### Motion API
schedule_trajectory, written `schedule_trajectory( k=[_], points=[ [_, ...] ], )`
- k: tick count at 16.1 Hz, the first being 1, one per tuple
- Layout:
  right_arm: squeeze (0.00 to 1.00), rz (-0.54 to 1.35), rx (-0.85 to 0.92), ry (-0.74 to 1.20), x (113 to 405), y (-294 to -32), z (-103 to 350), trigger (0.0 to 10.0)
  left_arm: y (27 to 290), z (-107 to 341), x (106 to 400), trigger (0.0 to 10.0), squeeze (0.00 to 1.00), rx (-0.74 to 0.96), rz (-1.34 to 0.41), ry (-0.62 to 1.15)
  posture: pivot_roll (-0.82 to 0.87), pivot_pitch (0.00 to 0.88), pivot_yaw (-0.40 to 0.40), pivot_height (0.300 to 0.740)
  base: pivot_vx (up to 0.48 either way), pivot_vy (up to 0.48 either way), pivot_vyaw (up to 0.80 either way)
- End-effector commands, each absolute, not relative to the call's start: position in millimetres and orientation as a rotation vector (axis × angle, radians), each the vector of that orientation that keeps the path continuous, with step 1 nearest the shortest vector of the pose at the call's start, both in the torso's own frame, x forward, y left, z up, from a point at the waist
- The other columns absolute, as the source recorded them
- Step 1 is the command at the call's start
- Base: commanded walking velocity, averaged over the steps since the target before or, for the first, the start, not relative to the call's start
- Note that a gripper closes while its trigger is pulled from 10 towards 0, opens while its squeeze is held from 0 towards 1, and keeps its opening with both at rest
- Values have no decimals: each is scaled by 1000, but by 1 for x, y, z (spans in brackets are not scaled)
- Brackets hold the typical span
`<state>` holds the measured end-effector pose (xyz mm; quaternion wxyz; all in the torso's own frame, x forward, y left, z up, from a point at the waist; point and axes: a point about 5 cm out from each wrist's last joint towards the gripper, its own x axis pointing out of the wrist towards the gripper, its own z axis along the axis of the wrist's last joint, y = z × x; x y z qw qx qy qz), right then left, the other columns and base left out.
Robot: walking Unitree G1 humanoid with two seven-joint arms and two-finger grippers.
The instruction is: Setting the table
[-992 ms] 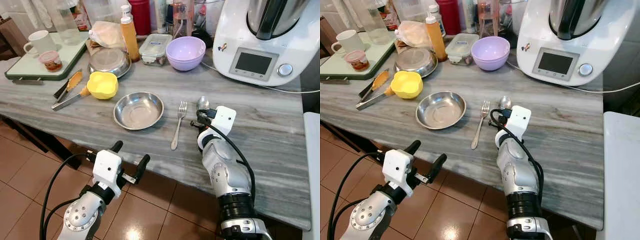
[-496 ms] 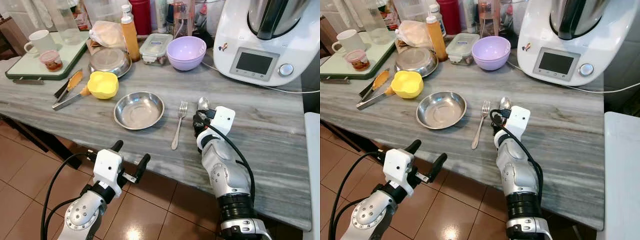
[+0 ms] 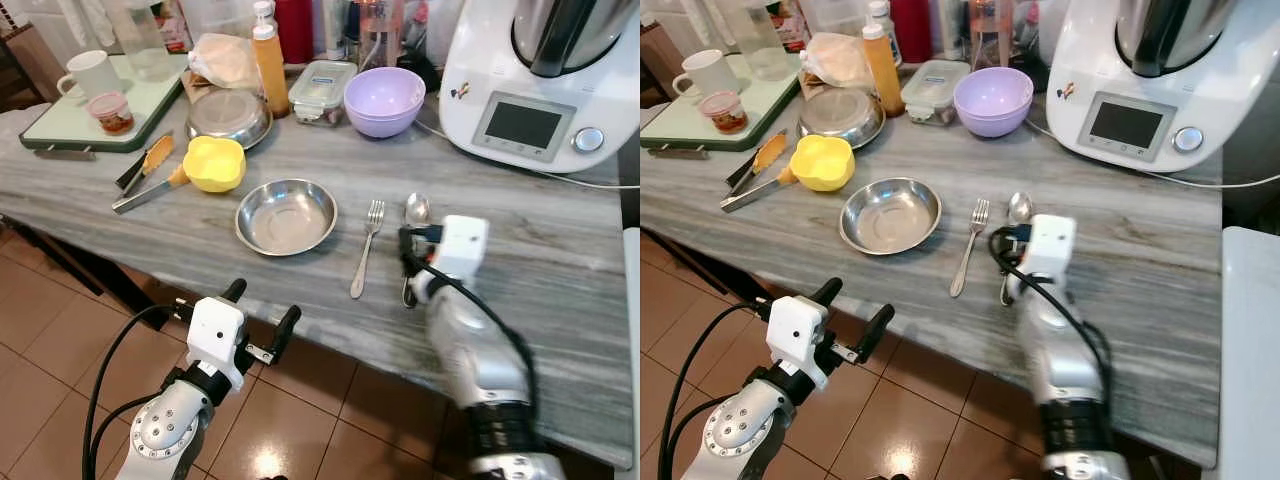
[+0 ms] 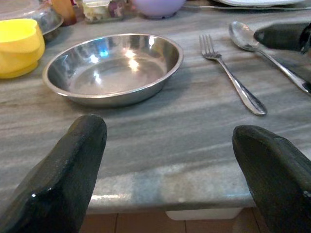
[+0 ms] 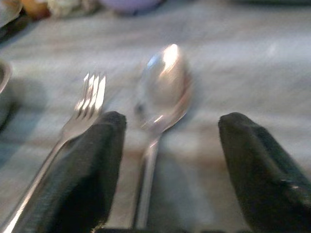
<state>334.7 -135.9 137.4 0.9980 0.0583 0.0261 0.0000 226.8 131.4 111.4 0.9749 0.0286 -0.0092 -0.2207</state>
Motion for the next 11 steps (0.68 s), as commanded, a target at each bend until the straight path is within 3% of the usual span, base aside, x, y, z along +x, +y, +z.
schedule_trajectory(
  k=[1,5,11],
  points=[
    [1000,29,83,9,332,-131,144,10000,135,109,227,10000,0,67,-428,-14,-105,130,94,740,0,0,0],
    [1000,27,-11,-68,322,-138,151,10000,134,111,229,10000,0,54,-423,-25,-120,124,87,740,0,0,0],
    [1000,49,-74,-75,315,-148,151,10000,146,112,228,10000,0,-139,-486,18,-135,114,73,740,0,0,0]
  ],
)
